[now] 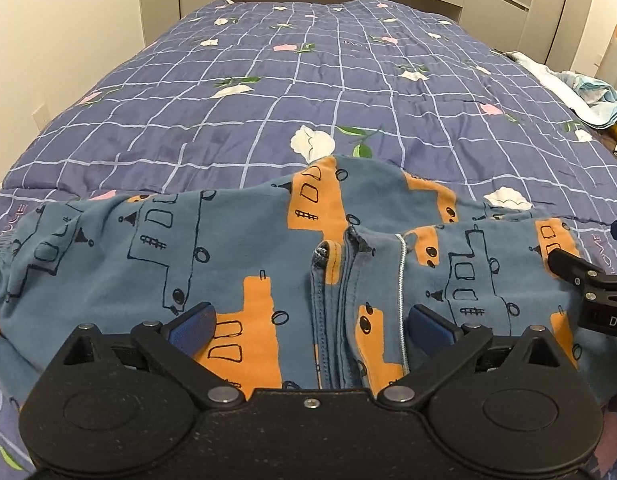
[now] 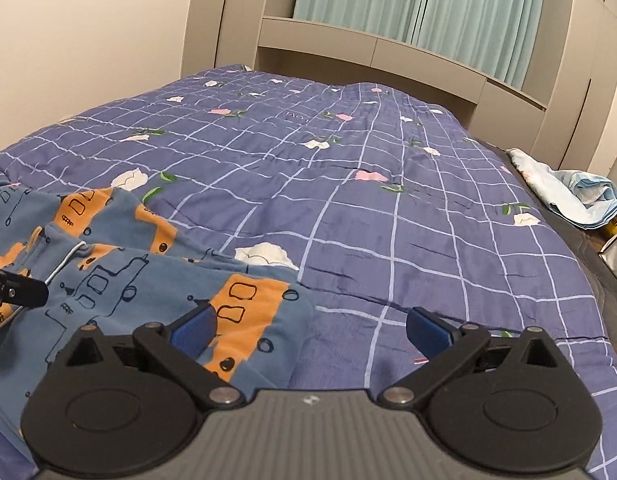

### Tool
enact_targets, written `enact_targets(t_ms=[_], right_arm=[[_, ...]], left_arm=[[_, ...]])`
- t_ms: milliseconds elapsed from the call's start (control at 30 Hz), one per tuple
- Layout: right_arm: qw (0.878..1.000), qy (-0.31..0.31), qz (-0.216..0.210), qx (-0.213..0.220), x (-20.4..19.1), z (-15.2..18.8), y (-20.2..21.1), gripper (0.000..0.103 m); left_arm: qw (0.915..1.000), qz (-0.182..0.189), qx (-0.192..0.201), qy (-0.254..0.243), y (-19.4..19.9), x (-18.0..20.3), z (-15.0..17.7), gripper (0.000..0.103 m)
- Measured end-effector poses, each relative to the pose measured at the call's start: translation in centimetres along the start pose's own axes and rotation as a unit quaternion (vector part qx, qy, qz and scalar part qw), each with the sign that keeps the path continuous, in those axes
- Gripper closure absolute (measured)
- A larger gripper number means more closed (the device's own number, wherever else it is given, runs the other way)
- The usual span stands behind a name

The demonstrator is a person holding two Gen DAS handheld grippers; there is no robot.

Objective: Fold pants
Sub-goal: 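Lay the folded end on the pants and open both tools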

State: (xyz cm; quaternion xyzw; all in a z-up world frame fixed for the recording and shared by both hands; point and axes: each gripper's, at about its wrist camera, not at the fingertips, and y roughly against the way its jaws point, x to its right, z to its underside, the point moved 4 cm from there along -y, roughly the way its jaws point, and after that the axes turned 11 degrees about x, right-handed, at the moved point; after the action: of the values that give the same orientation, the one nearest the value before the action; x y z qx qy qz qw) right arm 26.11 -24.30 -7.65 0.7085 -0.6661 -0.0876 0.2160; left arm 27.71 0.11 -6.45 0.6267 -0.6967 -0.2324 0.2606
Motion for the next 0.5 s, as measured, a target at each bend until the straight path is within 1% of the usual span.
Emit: enact_targets(t_ms=[100,267,400,500], right_arm=[[1.0,0.004,0.004,0.008,0.0,-0.5,0.9,0.0],[1.0,0.0,-0.007,0.014,-0.5,-0.8,2.7,0.0],[1.0,0.01,-0.011,0.005,-1.4,-0.2,3.0,0.0],[1.0,0.011,-0.007,-0.006,-1.8,0.5,2.7,0.0]], left_arm=[[1.0,-0.006,0.001,0.001,1.0,-0.2,-0.2,0.001],[0.9998,-0.019,0.003,-0.004,2.9,-0.6,0.5,0.001],[0.9993,-0.032,-0.006,-0.02,3.0,-0.5,1.6,0.001],[0.9991,-0.034,-0.002,-0.024,3.1,-0.3,1.9,0.001]])
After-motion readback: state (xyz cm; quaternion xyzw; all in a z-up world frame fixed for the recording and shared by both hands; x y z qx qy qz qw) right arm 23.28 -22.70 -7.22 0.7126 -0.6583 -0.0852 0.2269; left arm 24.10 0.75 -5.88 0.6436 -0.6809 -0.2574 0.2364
